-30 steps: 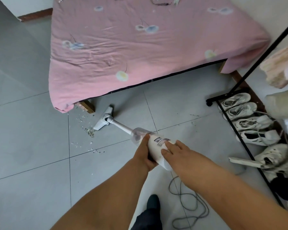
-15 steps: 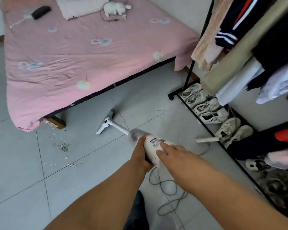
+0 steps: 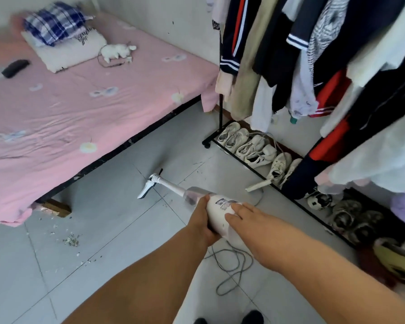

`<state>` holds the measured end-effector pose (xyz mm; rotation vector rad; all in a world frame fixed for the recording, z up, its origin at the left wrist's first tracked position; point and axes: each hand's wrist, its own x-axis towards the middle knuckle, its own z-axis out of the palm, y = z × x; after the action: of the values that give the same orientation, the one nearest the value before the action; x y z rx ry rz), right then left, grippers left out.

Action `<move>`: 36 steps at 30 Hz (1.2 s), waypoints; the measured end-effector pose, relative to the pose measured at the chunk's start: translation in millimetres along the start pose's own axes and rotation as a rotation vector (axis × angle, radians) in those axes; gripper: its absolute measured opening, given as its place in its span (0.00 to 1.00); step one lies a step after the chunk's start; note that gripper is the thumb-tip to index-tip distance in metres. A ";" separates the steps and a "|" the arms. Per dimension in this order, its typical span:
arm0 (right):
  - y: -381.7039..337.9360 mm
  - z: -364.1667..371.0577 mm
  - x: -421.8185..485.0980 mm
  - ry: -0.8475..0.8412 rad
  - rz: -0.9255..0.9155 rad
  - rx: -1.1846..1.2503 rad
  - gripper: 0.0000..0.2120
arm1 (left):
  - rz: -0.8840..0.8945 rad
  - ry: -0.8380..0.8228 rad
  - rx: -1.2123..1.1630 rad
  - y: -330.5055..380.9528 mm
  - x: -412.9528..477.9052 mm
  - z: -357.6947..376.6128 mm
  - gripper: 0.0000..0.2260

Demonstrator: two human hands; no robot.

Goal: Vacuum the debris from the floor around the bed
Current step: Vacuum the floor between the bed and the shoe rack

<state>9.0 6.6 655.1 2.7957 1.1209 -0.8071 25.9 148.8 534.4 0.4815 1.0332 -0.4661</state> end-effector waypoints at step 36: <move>28.0 84.1 -157.4 -0.174 0.336 0.081 0.24 | -0.245 0.088 0.410 -197.1 -2.8 34.7 0.26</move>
<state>-106.7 -132.0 651.9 2.7956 0.5841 -1.0478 -64.8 -29.1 520.8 0.7478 1.0900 -0.8906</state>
